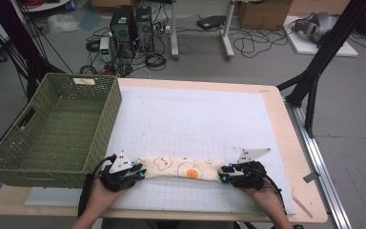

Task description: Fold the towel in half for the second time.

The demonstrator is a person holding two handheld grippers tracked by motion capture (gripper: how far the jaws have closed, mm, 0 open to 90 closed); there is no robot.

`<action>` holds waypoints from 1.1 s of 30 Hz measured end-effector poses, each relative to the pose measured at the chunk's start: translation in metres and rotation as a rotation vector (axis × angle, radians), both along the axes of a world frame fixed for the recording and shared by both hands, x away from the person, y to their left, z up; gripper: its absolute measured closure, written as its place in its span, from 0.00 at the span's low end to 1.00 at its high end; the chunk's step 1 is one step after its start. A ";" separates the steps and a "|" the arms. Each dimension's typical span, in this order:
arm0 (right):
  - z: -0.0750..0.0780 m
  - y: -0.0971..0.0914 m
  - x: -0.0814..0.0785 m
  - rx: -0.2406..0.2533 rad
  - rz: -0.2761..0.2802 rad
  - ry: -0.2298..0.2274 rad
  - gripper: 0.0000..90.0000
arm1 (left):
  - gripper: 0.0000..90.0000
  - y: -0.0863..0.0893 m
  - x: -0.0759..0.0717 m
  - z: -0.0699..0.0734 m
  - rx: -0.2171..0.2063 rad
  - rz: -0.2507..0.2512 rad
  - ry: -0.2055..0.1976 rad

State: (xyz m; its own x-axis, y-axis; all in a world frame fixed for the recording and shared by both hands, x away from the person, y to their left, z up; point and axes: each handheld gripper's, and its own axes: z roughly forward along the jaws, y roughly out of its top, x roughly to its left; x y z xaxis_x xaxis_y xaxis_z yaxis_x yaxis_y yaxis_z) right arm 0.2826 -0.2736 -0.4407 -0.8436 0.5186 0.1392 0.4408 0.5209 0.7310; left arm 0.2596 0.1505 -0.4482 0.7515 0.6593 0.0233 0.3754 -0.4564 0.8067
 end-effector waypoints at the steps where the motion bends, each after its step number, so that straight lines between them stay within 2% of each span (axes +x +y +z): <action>1: 0.001 0.001 0.000 -0.011 0.004 -0.001 0.83 | 0.89 -0.001 0.000 0.000 0.008 -0.003 -0.011; 2: 0.001 0.002 0.001 -0.016 0.013 0.003 0.90 | 0.96 -0.002 0.000 0.001 0.018 -0.006 -0.016; 4: 0.003 0.004 0.003 -0.025 0.026 0.009 0.95 | 0.97 -0.004 0.000 0.002 0.026 0.000 -0.018; 5: 0.004 0.004 0.004 -0.030 0.027 0.003 0.96 | 0.98 -0.003 0.000 0.003 0.032 0.001 -0.022; 10: 0.017 0.001 0.009 -0.015 0.012 -0.028 0.96 | 0.98 0.000 -0.002 0.007 -0.006 0.025 -0.036; 17: 0.036 -0.003 0.018 0.021 -0.025 -0.079 0.96 | 0.98 0.000 0.002 0.021 -0.042 0.057 -0.093; 21: 0.029 -0.002 0.019 0.016 -0.027 -0.070 0.96 | 0.98 0.001 0.002 0.015 -0.022 0.057 -0.077; 25: 0.011 0.002 0.015 -0.022 -0.009 -0.034 0.96 | 0.98 0.001 0.000 0.003 0.002 0.056 -0.048; 28: 0.000 0.002 0.012 -0.022 -0.011 -0.015 0.95 | 0.98 0.002 -0.001 0.000 0.014 0.048 -0.045; 30: 0.000 0.001 0.011 -0.016 -0.014 -0.016 0.95 | 0.98 0.002 -0.001 0.000 0.013 0.045 -0.040; 33: 0.002 0.001 0.011 -0.008 -0.009 -0.011 0.87 | 0.95 0.004 -0.001 0.003 -0.004 0.043 -0.039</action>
